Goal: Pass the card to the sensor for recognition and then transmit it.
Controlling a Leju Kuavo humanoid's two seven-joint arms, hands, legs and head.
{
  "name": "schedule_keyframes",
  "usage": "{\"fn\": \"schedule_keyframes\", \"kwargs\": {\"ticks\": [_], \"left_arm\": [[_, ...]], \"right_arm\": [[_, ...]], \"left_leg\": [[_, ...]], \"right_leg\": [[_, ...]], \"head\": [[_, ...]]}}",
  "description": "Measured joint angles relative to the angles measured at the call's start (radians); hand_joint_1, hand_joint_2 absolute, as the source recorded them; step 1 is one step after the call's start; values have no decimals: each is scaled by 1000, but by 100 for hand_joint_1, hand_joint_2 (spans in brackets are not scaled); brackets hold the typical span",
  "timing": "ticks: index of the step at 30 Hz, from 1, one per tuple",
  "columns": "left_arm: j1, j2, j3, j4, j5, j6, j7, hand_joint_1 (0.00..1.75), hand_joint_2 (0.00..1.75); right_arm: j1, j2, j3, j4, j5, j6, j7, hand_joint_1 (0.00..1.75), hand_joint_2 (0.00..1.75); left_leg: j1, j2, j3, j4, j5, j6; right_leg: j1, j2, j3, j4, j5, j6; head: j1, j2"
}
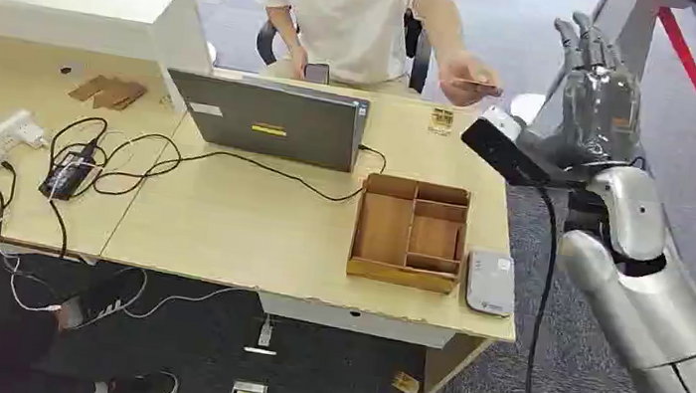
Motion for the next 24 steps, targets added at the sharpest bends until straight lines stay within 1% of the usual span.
{"fn": "schedule_keyframes", "kwargs": {"ticks": [5,10,13,17,24], "left_arm": [[0,0,0,0,0,0,5,0,0],[6,0,0,0,3,0,3,0,0],[11,0,0,0,5,0,3,0,0],[17,0,0,0,5,0,3,0,0],[22,0,0,0,5,0,3,0,0]], "right_arm": [[-60,47,62,119,10,12,-26,0,175],[-100,96,104,219,-10,-7,-50,0,175],[-115,116,124,261,-26,-18,-52,0,175],[-126,132,146,303,-34,-24,-53,0,175],[-134,141,179,344,-51,-23,-53,2,175]], "left_leg": [[0,0,0,0,0,0],[0,0,0,0,0,0],[0,0,0,0,0,0],[0,0,0,0,0,0],[0,1,0,0,0,0]], "right_leg": [[0,0,-1,0,0,0],[0,0,-1,0,0,0],[0,0,-1,0,0,0],[0,0,-1,0,0,0],[0,0,-1,0,0,0]], "head": [[0,0],[0,0],[0,0],[0,0],[0,0]]}}
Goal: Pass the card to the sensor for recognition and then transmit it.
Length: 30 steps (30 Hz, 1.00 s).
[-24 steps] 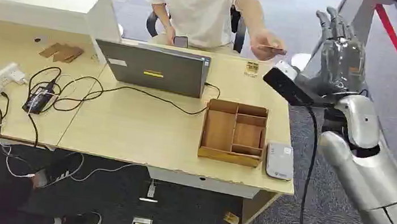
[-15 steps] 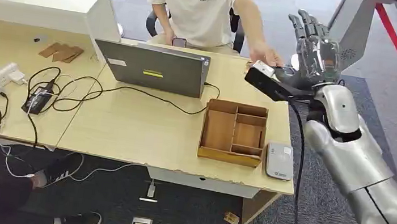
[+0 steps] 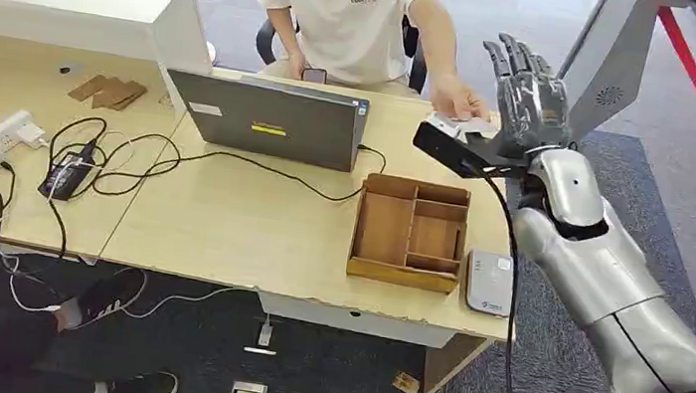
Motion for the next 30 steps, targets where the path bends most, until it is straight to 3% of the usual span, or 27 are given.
{"fn": "schedule_keyframes", "kwargs": {"ticks": [1,2,3,4,30], "left_arm": [[0,0,0,0,0,0,0,0,0],[1,0,0,0,0,0,0,0,0],[2,0,0,0,0,0,0,0,0],[4,0,0,0,0,0,0,0,0],[6,0,0,0,-12,0,0,0,0]], "right_arm": [[0,0,3,4,-1,0,0,19,175],[-2,1,8,10,-2,1,0,159,175],[-5,2,12,19,-4,3,0,159,175],[-6,3,16,25,-7,4,0,175,175],[-6,0,43,53,-69,5,1,175,175]], "left_leg": [[0,0,0,0,0,0],[0,0,0,0,0,0],[0,0,0,0,0,0],[0,0,0,0,0,0],[0,0,0,0,0,0]], "right_leg": [[0,0,0,0,0,0],[0,0,0,0,0,0],[0,0,0,0,0,0],[0,0,0,0,0,0],[0,0,0,0,0,0]], "head": [[0,0],[0,0],[0,0],[0,0],[0,0]]}}
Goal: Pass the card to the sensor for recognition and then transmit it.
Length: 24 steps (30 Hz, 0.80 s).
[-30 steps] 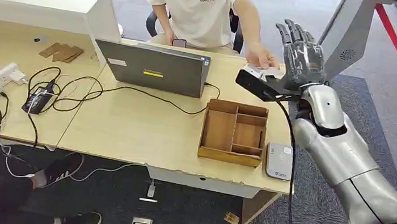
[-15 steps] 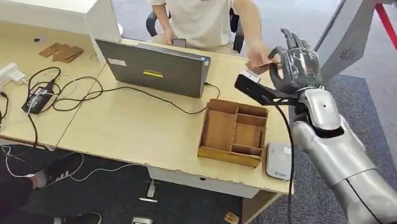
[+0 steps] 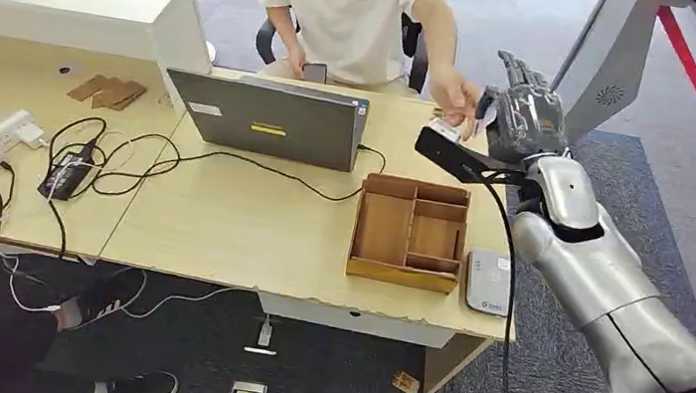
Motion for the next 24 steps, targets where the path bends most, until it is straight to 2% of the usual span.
{"fn": "schedule_keyframes", "kwargs": {"ticks": [9,13,16,19,24], "left_arm": [[0,0,0,0,0,0,0,0,0],[2,0,0,0,4,0,-1,0,0],[7,0,3,0,10,0,-5,0,0],[13,0,5,0,21,0,-6,0,0],[24,0,12,0,35,0,-6,0,0]], "right_arm": [[0,0,7,1,-5,-4,-2,175,175],[5,-3,6,-5,-51,-32,-6,175,175],[28,-21,2,-37,-102,-53,3,175,175],[78,-59,-14,-84,-140,-67,26,175,175],[175,-131,-49,-122,-172,-78,23,175,175]], "left_leg": [[0,0,0,0,0,0],[0,0,0,0,0,0],[0,0,1,0,0,0],[0,-1,1,0,0,0],[0,0,1,0,-1,1]], "right_leg": [[0,0,0,0,0,0],[0,0,0,0,0,0],[0,0,0,-1,0,0],[0,0,1,-1,0,0],[0,0,1,-2,0,1]], "head": [[0,0],[0,0],[0,0],[0,0],[0,0]]}}
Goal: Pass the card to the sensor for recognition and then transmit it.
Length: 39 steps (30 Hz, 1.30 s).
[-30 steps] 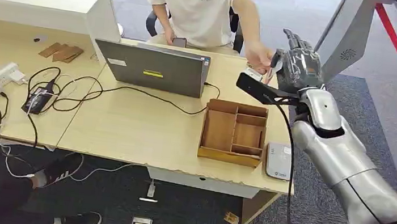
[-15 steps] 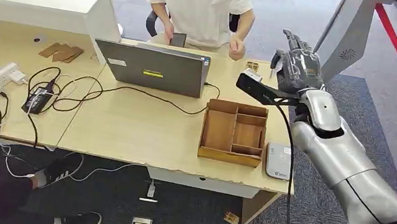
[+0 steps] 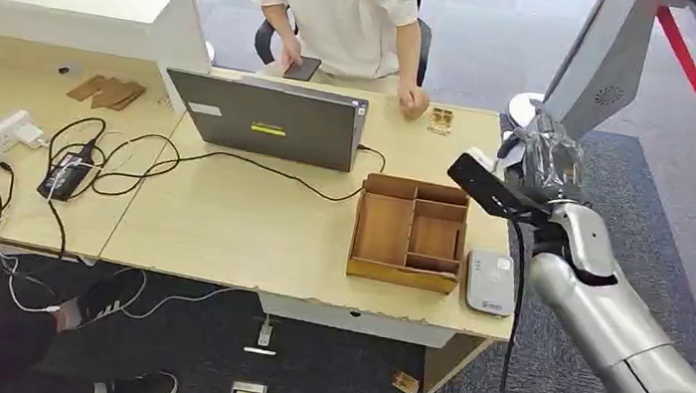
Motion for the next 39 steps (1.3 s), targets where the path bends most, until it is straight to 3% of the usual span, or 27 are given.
{"fn": "schedule_keyframes", "kwargs": {"ticks": [15,35,39], "left_arm": [[8,0,20,0,8,0,10,0,0],[8,0,24,0,10,0,15,0,0],[8,0,24,0,11,0,15,0,0]], "right_arm": [[198,-145,-115,-83,-26,0,13,175,175],[268,-156,-147,-85,-19,31,11,175,175],[274,-154,-150,-85,-5,64,10,175,175]], "left_leg": [[0,0,0,0,0,0],[0,0,0,0,0,0],[0,0,0,0,0,0]], "right_leg": [[0,0,0,0,0,0],[0,0,0,0,0,0],[0,0,0,0,0,0]], "head": [[0,0],[0,0],[0,0]]}}
